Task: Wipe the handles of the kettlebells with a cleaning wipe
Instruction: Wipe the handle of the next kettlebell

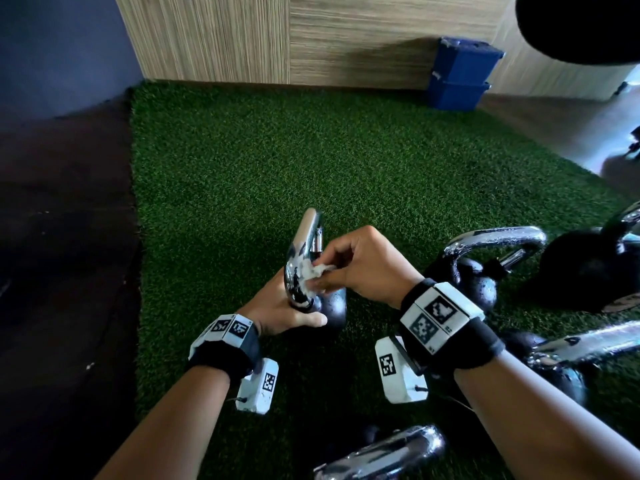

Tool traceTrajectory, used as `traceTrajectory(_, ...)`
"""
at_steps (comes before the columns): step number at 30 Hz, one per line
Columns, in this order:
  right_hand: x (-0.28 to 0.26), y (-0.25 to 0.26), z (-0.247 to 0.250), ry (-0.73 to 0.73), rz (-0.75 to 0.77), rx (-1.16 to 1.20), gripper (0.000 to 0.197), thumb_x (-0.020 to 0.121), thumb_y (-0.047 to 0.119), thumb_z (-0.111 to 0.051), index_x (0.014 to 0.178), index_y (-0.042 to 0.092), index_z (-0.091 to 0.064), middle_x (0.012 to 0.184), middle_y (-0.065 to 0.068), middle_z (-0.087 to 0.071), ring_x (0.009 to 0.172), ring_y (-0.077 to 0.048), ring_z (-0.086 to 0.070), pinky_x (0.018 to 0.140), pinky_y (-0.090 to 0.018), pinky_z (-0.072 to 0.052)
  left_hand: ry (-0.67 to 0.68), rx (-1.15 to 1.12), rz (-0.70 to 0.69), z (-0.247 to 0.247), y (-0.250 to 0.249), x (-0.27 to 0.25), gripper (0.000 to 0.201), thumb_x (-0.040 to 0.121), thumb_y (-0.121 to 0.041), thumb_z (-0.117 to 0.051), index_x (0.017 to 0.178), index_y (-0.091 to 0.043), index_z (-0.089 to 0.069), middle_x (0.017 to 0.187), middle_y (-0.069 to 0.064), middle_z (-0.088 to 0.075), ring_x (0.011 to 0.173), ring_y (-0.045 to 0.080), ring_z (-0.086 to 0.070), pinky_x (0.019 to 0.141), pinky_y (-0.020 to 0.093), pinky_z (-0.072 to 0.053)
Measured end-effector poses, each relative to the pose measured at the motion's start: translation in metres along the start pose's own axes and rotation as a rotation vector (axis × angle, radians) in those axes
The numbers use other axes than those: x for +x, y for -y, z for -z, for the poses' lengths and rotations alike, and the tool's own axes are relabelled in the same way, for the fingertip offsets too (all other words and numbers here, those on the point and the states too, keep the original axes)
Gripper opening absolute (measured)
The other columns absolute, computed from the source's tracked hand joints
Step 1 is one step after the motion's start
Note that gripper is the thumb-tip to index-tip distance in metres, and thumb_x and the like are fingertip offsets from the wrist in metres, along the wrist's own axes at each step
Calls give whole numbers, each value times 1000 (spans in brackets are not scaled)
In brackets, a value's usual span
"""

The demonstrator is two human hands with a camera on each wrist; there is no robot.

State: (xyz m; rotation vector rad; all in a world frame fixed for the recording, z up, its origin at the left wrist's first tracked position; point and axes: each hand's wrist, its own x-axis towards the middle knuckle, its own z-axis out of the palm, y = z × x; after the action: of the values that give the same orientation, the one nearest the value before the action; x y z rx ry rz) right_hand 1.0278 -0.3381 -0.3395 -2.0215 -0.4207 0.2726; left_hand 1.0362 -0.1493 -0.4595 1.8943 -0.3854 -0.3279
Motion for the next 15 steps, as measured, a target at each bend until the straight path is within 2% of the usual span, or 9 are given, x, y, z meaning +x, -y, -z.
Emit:
traceTrajectory(2, 0, -4, -4, 36, -48, 6, 20, 65, 6, -92, 79, 2, -77, 75, -8, -77, 63, -13, -71, 60, -24, -58, 4, -35, 6, 1, 1, -2, 71, 73, 6, -87, 135, -10, -57, 126, -14, -70, 119, -2, -63, 96, 10, -45)
traceTrajectory(3, 1, -6, -5, 39, -49, -34, 20, 64, 8, -93, 77, 5, -78, 74, -6, -77, 62, -12, -70, 61, -25, -58, 7, -46, -3, 1, 0, -3, 73, 73, 7, -86, 138, -7, -55, 129, -8, -69, 121, 1, -63, 96, 10, -45)
traceTrajectory(6, 2, -11, -6, 16, -8, -169, 19, 62, 17, -95, 73, 16, -80, 64, 9, -73, 55, 4, -61, 56, -13, -48, 16, -56, -9, 0, 2, -2, 74, 72, 6, -87, 137, 1, -52, 124, -5, -72, 117, 3, -65, 93, 12, -48)
traceTrajectory(8, 1, -15, -9, 19, -7, -221, 18, 63, 16, -94, 73, 15, -80, 58, 14, -68, 52, 8, -56, 53, -7, -41, 17, -62, -11, -1, 3, -3, 74, 70, 2, -89, 134, 4, -53, 119, -4, -74, 113, 3, -67, 91, 13, -49)
traceTrajectory(10, -1, -19, -13, 25, -20, -261, 16, 65, 11, -92, 76, 12, -80, 54, 17, -63, 49, 10, -54, 51, -5, -39, 14, -37, -29, -1, 3, -4, 72, 70, -4, -90, 132, 3, -54, 119, 1, -73, 113, 4, -67, 94, 15, -48)
traceTrajectory(12, -3, -20, -16, 35, 18, -329, 13, 70, 8, -88, 80, 10, -81, 62, 16, -65, 52, 8, -55, 53, -3, -39, 25, -29, -39, 0, 2, -6, 74, 72, -2, -90, 135, 2, -52, 125, 1, -70, 118, 4, -65, 97, 15, -47)
traceTrajectory(14, -3, -17, -17, 58, 95, -444, 11, 76, 6, -83, 87, 9, -81, 77, 8, -71, 62, 7, -56, 59, -1, -39, 59, -20, -45, 0, -1, -7, 82, 72, -5, -91, 142, -1, -49, 133, -3, -66, 125, 2, -60, 102, 15, -46)
traceTrajectory(15, -2, -17, -18, 69, 115, -479, 11, 79, 5, -79, 90, 8, -80, 84, 3, -74, 67, 3, -58, 61, 0, -38, 62, -3, -42, -1, -2, -7, 87, 70, -10, -93, 144, -5, -48, 136, -4, -64, 128, 2, -58, 107, 19, -45)
